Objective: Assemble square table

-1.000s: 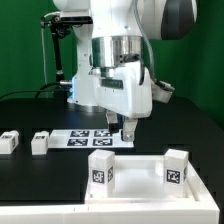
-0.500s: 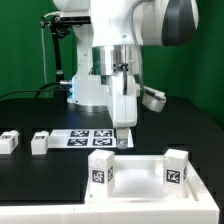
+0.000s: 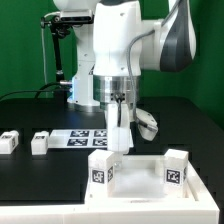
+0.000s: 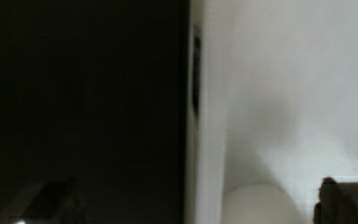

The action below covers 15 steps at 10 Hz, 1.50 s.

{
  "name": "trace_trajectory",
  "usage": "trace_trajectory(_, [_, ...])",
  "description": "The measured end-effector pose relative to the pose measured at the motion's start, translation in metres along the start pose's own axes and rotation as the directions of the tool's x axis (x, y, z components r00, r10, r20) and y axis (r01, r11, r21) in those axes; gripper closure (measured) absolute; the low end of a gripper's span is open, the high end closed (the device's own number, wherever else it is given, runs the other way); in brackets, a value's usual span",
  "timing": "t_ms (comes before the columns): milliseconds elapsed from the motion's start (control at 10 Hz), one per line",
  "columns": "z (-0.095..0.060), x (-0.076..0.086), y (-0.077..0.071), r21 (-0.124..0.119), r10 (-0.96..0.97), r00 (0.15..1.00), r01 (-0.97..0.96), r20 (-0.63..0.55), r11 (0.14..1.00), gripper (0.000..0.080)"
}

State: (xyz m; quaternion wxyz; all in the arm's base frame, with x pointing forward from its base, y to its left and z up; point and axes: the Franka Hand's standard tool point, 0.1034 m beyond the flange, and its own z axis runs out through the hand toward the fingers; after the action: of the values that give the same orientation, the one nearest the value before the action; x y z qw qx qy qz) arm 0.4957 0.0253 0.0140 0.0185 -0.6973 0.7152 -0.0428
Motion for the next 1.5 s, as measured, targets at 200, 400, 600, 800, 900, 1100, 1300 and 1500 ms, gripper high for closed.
trace_trajectory(200, [0.008,-0.007,0.005,-0.014,-0.013,1.0,0.013,-0.005,1.0,0.015])
trace_trajectory(400, [0.008,-0.009,0.004,-0.015,-0.018,1.0,0.018,-0.005,1.0,0.0198])
trace_trajectory(600, [0.008,-0.009,0.004,-0.014,-0.018,1.0,0.018,-0.005,1.0,0.0373])
trace_trajectory(800, [0.008,-0.008,0.004,-0.014,-0.02,1.0,0.02,-0.005,1.0,0.0574])
trace_trajectory(900, [0.008,-0.008,0.003,-0.012,-0.02,1.0,0.02,-0.005,1.0,0.0707])
trace_trajectory(1100, [0.007,-0.007,0.003,-0.012,-0.018,1.0,0.017,-0.006,1.0,0.0744])
trace_trajectory(1300, [0.007,-0.005,0.004,-0.013,-0.034,0.999,0.034,-0.007,0.999,0.0744])
trace_trajectory(1500, [0.005,0.006,0.011,-0.021,-0.078,0.997,0.078,-0.01,0.997,0.0744])
